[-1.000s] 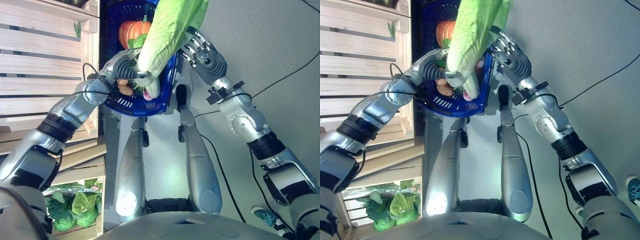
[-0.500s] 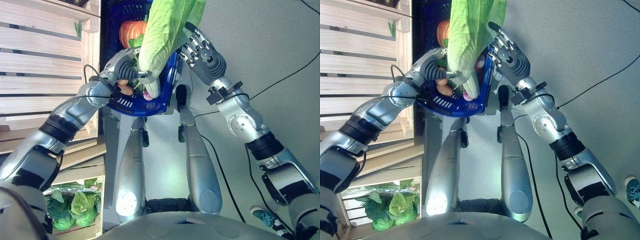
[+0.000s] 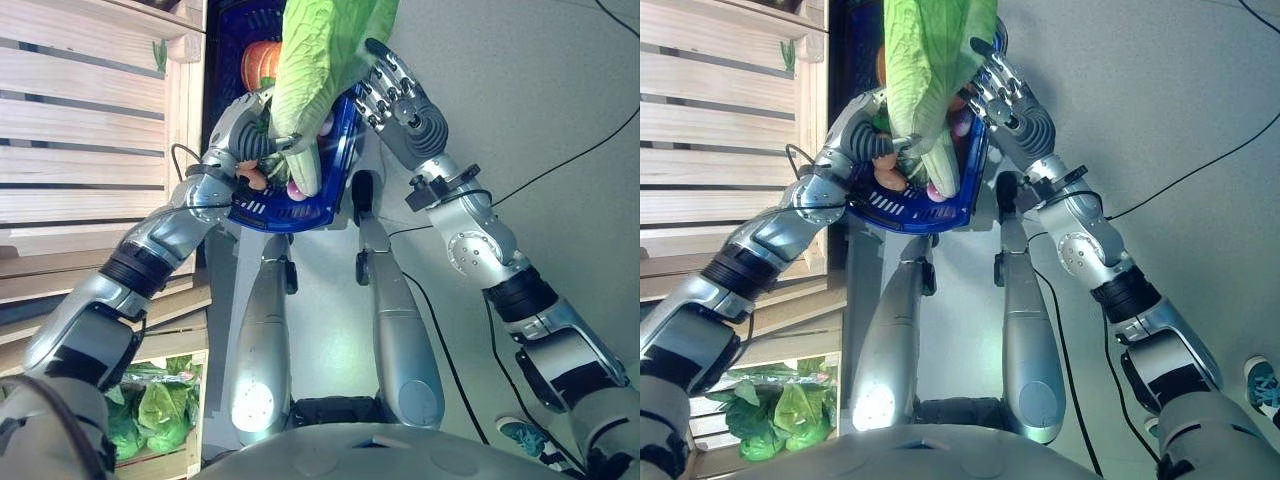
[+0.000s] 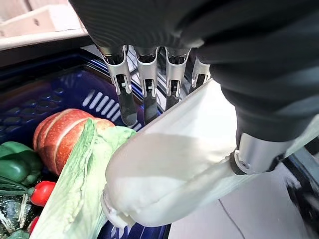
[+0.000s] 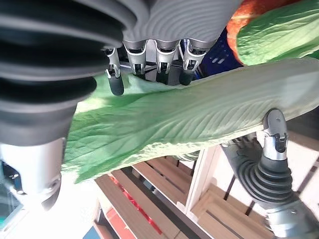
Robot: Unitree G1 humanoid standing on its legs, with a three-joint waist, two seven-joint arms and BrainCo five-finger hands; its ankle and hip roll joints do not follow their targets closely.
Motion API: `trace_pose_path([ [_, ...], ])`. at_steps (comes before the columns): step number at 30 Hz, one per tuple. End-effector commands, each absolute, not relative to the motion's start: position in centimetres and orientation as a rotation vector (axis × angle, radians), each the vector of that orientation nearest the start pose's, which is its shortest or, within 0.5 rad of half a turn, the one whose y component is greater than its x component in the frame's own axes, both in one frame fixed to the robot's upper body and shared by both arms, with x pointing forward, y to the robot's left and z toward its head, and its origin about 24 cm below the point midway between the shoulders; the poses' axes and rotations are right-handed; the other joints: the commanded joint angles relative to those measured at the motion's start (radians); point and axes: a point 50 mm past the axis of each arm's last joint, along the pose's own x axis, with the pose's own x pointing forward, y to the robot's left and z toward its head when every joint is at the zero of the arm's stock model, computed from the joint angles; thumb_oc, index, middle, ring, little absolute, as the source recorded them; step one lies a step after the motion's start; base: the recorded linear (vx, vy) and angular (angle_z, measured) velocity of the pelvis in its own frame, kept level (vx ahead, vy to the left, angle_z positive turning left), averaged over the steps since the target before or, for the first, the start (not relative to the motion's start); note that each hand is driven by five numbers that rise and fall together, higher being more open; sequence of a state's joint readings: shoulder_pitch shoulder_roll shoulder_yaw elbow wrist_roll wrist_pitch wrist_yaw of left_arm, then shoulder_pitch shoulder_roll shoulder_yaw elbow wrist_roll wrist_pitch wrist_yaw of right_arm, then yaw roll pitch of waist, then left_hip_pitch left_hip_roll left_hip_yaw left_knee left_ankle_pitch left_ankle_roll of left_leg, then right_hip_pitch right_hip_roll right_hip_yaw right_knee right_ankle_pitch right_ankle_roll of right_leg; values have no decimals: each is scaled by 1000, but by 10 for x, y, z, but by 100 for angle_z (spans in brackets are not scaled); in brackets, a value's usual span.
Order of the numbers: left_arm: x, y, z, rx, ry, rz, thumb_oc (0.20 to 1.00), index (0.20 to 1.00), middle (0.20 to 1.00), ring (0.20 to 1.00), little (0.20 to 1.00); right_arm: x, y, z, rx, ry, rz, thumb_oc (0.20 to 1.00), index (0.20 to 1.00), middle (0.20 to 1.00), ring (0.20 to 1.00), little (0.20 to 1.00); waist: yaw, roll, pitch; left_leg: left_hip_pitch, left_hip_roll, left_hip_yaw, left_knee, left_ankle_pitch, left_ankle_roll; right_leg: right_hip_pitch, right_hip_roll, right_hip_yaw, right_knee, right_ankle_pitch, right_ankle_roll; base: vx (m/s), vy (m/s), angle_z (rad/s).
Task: Pick up fruits and vegetables into the basket
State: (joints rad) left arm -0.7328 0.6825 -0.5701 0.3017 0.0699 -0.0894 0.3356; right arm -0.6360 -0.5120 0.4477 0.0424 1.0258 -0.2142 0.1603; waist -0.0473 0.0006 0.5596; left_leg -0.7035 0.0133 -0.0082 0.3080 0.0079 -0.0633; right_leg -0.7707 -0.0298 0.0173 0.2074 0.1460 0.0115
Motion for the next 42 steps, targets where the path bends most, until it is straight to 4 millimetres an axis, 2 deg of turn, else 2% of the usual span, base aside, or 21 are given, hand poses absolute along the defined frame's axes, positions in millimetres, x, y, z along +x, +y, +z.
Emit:
trace_pose_path([
  [1, 343, 164, 195, 759, -600, 34, 200, 200, 200, 200, 200, 293, -96, 224, 439, -622, 789, 1000, 1000, 1000, 1000, 1000, 8, 5, -40, 8, -46, 14, -126, 70, 16, 63, 34, -84, 66, -133, 61, 0, 0, 0],
  [13, 343, 172, 178, 632, -510, 111, 200, 200, 200, 200, 200, 288, -107, 231, 475, -732, 705, 1000, 1000, 1000, 1000, 1000, 3, 10, -40, 4, -50, 15, -122, 68, 17, 59, 36, -83, 74, -139, 60, 0, 0, 0],
  [16, 342, 171, 180, 626, -532, 91, 200, 200, 200, 200, 200, 289, -109, 231, 472, -724, 688, 1000, 1000, 1000, 1000, 1000, 1, 12, -40, 6, -51, 15, -119, 67, 17, 60, 36, -84, 76, -140, 60, 0, 0, 0],
  [26, 327, 142, 197, 673, -765, -115, 200, 200, 200, 200, 200, 303, -120, 212, 464, -608, 524, 1000, 1000, 1000, 1000, 1000, -8, 16, -40, 9, -49, 24, -121, 64, 18, 57, 36, -81, 79, -137, 59, 0, 3, 0],
  [35, 318, 124, 208, 686, -909, -215, 200, 200, 200, 200, 200, 310, -117, 203, 413, -533, 467, 1000, 1000, 1000, 1000, 1000, -15, 16, -40, 7, -49, 29, -120, 63, 19, 50, 38, -72, 79, -133, 58, 0, 0, 0],
  [42, 314, 111, 212, 727, -947, -309, 200, 200, 200, 200, 200, 313, -111, 199, 367, -476, 475, 1000, 1000, 1000, 1000, 1000, -17, 14, -40, 12, -48, 31, -125, 63, 20, 49, 40, -67, 80, -128, 61, 0, 0, 0],
])
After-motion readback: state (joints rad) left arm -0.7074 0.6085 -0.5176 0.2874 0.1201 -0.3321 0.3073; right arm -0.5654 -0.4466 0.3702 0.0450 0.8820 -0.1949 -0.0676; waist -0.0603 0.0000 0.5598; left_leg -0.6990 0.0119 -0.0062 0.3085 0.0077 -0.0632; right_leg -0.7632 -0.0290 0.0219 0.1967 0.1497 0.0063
